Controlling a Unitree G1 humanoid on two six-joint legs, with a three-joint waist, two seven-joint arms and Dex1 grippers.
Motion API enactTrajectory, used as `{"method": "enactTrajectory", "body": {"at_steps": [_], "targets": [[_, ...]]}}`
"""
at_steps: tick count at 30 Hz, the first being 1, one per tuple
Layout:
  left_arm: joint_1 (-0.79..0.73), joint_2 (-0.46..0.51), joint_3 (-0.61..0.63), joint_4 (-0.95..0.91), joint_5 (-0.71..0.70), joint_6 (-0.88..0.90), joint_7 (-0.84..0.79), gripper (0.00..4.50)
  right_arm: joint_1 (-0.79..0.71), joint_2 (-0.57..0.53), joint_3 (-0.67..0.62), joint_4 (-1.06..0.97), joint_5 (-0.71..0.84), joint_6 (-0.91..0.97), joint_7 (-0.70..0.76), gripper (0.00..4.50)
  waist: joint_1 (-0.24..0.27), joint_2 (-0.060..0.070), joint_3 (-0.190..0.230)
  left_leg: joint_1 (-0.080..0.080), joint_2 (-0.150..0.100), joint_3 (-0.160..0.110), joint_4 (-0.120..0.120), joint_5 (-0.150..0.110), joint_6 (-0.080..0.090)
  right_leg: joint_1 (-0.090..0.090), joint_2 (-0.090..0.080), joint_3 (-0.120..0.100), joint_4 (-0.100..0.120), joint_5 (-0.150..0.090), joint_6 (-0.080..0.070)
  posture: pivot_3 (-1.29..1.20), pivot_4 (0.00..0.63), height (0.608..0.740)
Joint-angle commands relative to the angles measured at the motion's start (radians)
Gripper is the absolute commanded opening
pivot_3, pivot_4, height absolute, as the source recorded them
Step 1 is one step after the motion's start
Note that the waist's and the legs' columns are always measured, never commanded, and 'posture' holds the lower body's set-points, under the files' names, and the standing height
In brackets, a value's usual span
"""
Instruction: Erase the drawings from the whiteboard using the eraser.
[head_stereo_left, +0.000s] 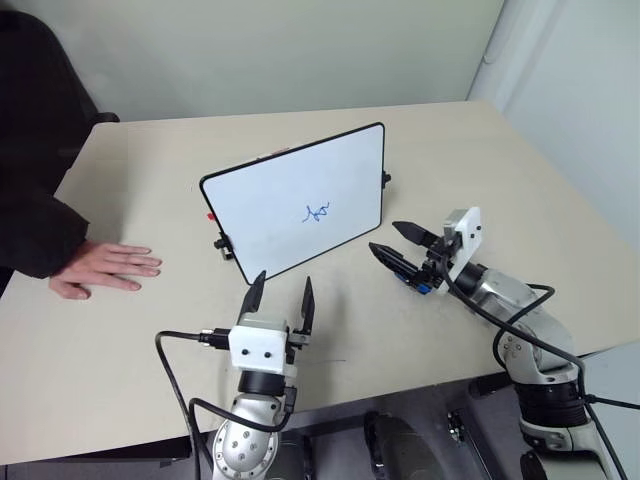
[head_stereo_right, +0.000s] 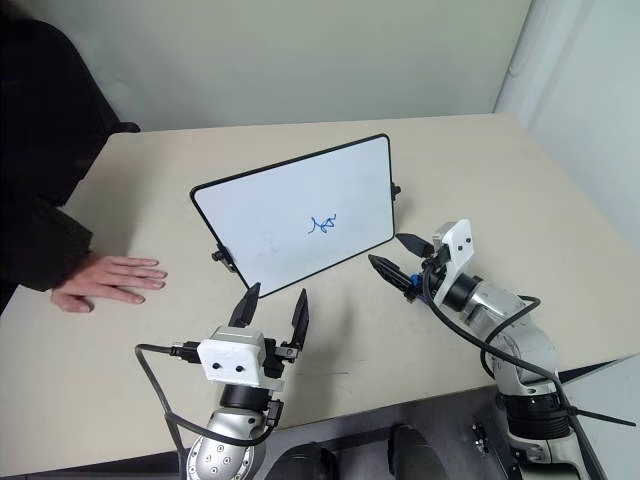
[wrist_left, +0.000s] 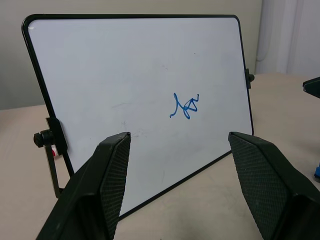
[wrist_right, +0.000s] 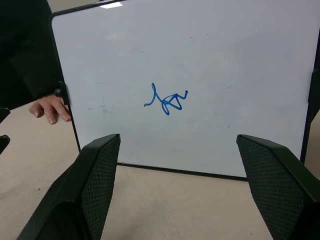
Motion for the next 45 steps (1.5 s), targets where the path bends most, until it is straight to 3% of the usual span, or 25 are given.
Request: {"method": "enactTrajectory", "body": {"at_steps": [1, 11, 14, 20, 28, 37, 45], "targets": [[-0.011, -0.024, -0.057, -0.013, -0.008, -0.013, -0.005, 3.42, -0.003, -0.008, -0.011, -0.044, 0.014, -0.005, -0.002, 3.93, 0.000, 0.000, 0.000, 0.000, 0.000, 0.000, 0.000, 0.000, 0.000, 0.000, 0.000, 0.000, 0.000, 0.000, 0.000, 0.00, 0.150, 0.731], [-0.048, -0.026, -0.046, 0.024, -0.026, -0.018, -0.012, 3.42, 0.003, -0.076, -0.034, -0.068, 0.026, 0.101, -0.024, 3.93, 0.000, 0.000, 0.000, 0.000, 0.000, 0.000, 0.000, 0.000, 0.000, 0.001, 0.000, 0.000, 0.000, 0.000, 0.000, 0.00, 0.150, 0.731], [-0.047, -0.029, -0.041, 0.030, -0.031, -0.023, -0.004, 3.42, -0.002, -0.126, -0.049, -0.073, 0.034, 0.165, -0.028, 4.49, 0.000, 0.000, 0.000, 0.000, 0.000, 0.000, 0.000, 0.000, 0.000, 0.003, 0.000, 0.000, 0.000, 0.000, 0.000, 0.00, 0.150, 0.731], [-0.018, -0.029, -0.031, 0.019, -0.039, -0.015, 0.007, 3.42, -0.024, -0.226, -0.045, -0.053, 0.033, 0.343, -0.046, 4.49, 0.000, 0.000, 0.000, 0.000, 0.000, 0.000, 0.000, 0.000, 0.000, 0.004, 0.000, 0.000, 0.000, -0.001, 0.002, 0.00, 0.150, 0.731], [0.019, -0.020, -0.007, 0.008, -0.048, -0.016, 0.004, 3.42, -0.104, -0.250, -0.005, 0.011, 0.030, 0.502, -0.039, 4.49, -0.002, 0.000, 0.000, 0.000, 0.000, 0.000, -0.001, 0.000, 0.000, 0.003, 0.001, 0.000, 0.000, -0.002, 0.004, 0.00, 0.150, 0.731], [0.041, -0.021, -0.015, -0.001, -0.035, -0.018, 0.010, 3.42, -0.166, -0.255, 0.123, 0.119, -0.062, 0.523, -0.038, 4.49, -0.001, 0.000, 0.000, 0.000, 0.000, 0.000, -0.001, 0.000, 0.000, 0.001, 0.000, 0.000, 0.000, -0.002, 0.004, 0.00, 0.150, 0.731], [0.040, -0.023, -0.021, -0.001, -0.024, -0.021, 0.015, 3.42, -0.167, -0.266, 0.140, 0.133, -0.096, 0.516, -0.019, 4.49, 0.000, 0.000, 0.000, 0.000, 0.000, 0.000, -0.001, 0.000, 0.000, 0.000, 0.000, 0.000, 0.000, -0.001, 0.001, 0.00, 0.150, 0.731]]}}
